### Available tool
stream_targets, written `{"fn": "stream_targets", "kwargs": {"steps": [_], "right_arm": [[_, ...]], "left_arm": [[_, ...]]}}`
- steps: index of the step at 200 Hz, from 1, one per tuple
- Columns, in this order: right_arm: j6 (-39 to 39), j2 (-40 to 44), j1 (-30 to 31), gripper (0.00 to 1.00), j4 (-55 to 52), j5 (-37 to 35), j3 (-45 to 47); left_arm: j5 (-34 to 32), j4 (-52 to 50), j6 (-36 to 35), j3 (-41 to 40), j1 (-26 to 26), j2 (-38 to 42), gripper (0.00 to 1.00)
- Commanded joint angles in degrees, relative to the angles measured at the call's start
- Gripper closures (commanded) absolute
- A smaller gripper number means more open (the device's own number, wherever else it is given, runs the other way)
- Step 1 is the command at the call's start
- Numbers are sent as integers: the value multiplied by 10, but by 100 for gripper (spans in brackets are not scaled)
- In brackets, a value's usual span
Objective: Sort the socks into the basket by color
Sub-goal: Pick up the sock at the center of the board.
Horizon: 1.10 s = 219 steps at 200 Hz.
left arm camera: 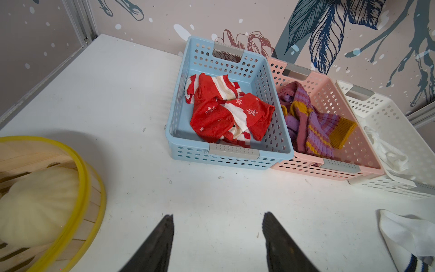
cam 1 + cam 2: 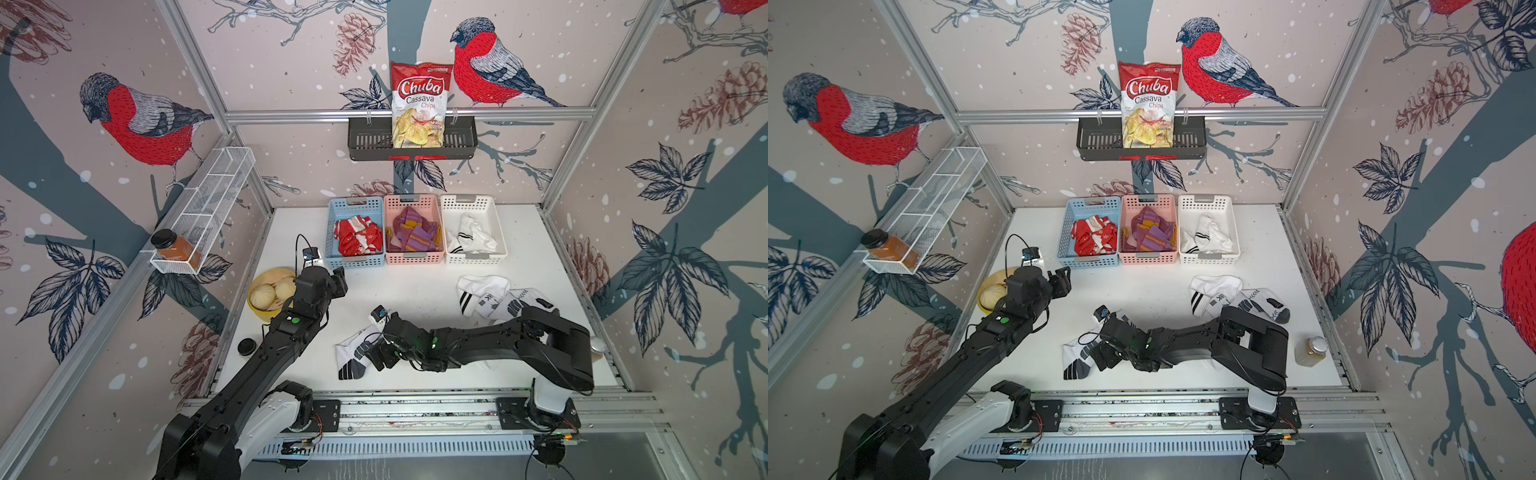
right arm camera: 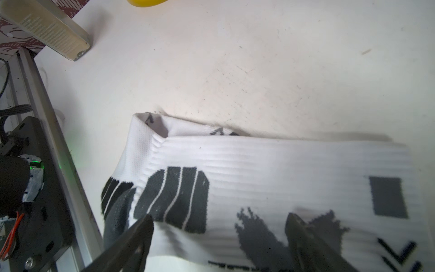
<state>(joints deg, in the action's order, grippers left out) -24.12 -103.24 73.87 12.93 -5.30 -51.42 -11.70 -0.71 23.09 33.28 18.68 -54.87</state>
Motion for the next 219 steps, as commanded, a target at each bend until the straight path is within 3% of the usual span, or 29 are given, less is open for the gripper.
{"fn": "stream_targets", "kwargs": {"steps": [1, 64, 121, 175, 219], "right_arm": [[10, -22, 4, 9, -6, -29, -23], [-32, -50, -17, 13, -36, -67, -22], [-63, -7, -78, 35, -40, -65, 38], [-53, 38, -102, 63, -52, -77, 52], [-36, 102, -114, 68, -66, -85, 50]], "left_arm": [[-4, 3, -3, 3, 0, -3, 39], [-11, 0, -6, 1, 1, 1, 39], [-10, 1, -6, -1, 1, -2, 39], [-4, 2, -5, -2, 1, -4, 39], [14, 4, -11, -4, 0, -3, 39]]}}
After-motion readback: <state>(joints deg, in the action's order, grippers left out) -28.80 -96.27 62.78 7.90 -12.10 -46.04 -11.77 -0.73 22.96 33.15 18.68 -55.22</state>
